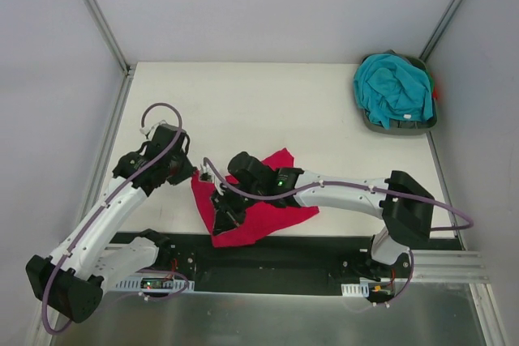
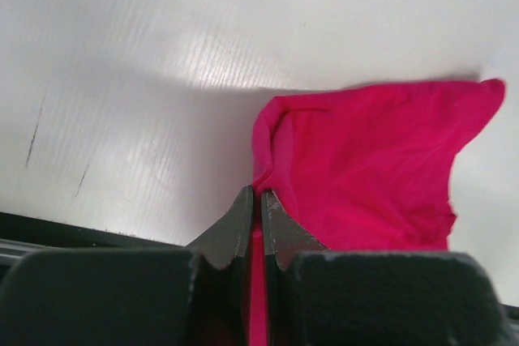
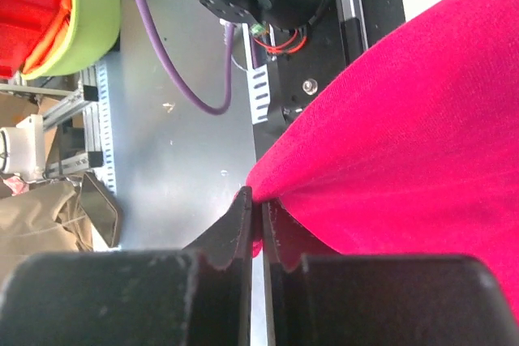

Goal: Fold and stack the t-shirts
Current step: Fold the long partially folded tshirt into a neat square

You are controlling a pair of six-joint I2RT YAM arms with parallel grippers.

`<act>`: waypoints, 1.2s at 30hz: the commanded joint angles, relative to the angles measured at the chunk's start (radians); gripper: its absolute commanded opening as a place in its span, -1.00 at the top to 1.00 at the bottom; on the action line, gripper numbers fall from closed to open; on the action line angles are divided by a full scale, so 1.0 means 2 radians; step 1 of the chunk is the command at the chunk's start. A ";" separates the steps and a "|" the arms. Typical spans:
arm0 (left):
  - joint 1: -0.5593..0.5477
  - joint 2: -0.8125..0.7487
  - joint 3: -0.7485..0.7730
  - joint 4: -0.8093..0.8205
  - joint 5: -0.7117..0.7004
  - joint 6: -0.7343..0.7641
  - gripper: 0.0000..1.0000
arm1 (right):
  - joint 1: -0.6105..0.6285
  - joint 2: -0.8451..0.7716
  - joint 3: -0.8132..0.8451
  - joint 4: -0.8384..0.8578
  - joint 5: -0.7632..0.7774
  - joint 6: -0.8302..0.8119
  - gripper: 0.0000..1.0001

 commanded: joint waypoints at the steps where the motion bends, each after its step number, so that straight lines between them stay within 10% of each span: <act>1: 0.008 0.001 0.051 -0.004 -0.054 0.016 1.00 | 0.004 -0.030 0.004 0.041 -0.043 0.035 0.99; 12: -0.007 0.123 0.113 0.039 0.055 0.026 1.00 | -0.051 -0.154 -0.141 0.053 0.041 0.061 0.99; 36: -0.115 0.380 0.349 0.065 0.051 0.037 1.00 | -0.246 -0.400 -0.293 -0.105 0.115 0.039 0.99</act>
